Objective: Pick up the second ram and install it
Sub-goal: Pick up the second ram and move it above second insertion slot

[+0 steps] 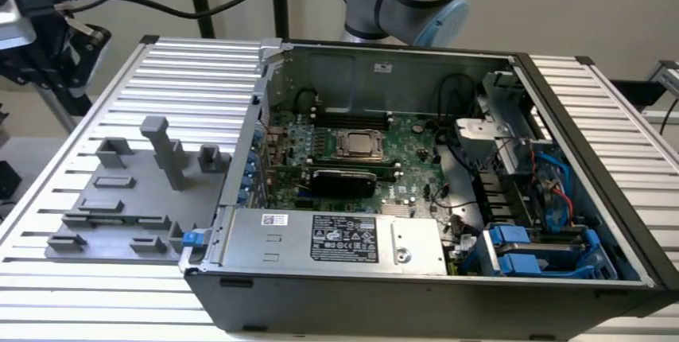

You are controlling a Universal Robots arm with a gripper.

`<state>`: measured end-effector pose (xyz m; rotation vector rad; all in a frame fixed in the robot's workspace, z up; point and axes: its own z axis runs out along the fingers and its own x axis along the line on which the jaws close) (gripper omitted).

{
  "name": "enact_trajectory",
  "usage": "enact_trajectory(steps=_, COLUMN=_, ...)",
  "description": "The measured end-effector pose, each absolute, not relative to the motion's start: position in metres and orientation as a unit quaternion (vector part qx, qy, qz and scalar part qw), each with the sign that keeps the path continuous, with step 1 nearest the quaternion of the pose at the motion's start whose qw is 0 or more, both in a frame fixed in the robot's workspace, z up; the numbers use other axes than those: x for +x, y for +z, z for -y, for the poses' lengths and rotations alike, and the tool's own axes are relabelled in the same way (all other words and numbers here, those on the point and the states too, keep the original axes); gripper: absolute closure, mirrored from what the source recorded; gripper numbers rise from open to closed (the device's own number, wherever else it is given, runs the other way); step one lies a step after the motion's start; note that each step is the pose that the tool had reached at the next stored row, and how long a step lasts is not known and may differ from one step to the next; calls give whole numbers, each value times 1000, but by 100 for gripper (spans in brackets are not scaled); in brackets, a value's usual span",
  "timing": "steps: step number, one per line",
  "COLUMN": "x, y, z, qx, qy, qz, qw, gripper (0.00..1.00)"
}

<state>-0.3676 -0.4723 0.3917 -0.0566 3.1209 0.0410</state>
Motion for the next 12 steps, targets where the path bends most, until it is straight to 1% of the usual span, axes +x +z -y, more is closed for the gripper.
enact_trajectory(steps=12, x=-368, y=388, z=472, qx=-127, qy=14, qz=-992, qw=8, gripper=89)
